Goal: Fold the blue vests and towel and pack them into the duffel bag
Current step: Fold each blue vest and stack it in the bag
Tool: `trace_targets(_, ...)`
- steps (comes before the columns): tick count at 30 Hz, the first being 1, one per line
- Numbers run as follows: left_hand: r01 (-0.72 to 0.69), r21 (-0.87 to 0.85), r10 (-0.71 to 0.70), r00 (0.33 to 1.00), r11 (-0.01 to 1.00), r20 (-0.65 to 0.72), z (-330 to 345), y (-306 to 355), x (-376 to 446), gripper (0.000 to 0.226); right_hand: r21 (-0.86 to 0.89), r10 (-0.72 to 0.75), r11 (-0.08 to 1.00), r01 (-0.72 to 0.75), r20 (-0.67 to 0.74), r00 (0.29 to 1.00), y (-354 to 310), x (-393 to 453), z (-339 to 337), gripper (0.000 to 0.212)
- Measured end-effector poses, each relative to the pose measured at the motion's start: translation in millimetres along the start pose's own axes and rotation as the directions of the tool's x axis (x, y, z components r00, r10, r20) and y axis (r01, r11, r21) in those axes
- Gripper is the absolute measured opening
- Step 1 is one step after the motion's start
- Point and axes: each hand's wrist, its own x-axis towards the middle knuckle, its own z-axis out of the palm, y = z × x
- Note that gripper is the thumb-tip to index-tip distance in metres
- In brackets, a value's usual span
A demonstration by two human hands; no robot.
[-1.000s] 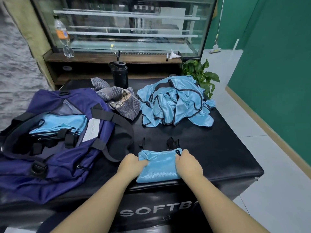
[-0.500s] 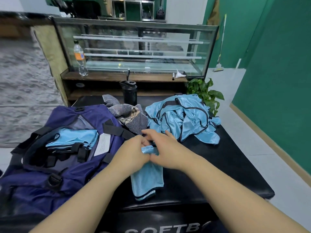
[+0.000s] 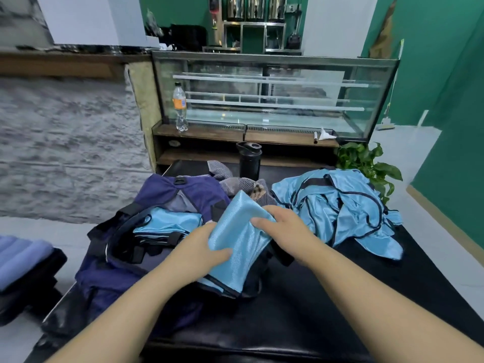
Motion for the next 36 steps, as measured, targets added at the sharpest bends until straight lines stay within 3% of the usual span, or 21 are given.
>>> trace_targets(6, 0.15, -0.008, -0.15, 0.989, 0.989, 0.011, -45, -37, 1, 0.024, 0.187, 0.207, 0.962, -0.199, -0.024, 0.978, 11, 36, 44, 0.048)
trace_targets(12, 0.304, -0.108, -0.32, 0.928, 0.947, -0.191, -88, -87, 26, 0.046, 0.271, 0.331, 0.91, -0.314, -0.02, 0.943, 33, 67, 96, 0.035)
trace_targets(15, 0.374, -0.143, -0.398, 0.888, 0.916, -0.229, -97, -107, 45, 0.031, 0.275, 0.339, 0.91, -0.311, -0.057, 0.939, 37, 80, 113, 0.02)
trace_targets(19, 0.447, -0.001, -0.439, 0.877, 0.894, -0.194, -105, -123, 73, 0.027, 0.179, 0.291, 0.946, -0.269, -0.113, 0.95, 40, 98, 129, 0.025)
trace_targets(24, 0.48, 0.288, -0.393, 0.865, 0.829, -0.311, -123, -127, 115, 0.017, 0.136, 0.242, 0.963, -0.231, -0.07, 0.968, 43, 123, 145, 0.007)
trace_targets(31, 0.456, 0.594, -0.221, 0.877, 0.663, -0.427, -119, -134, 140, 0.023, 0.218, 0.228, 0.953, -0.21, -0.062, 0.972, 52, 146, 160, 0.021)
trace_targets(36, 0.409, 0.701, -0.074, 0.887, 0.584, -0.456, -116, -140, 139, 0.022, 0.275, 0.274, 0.92, -0.278, 0.052, 0.96, 58, 152, 170, 0.019)
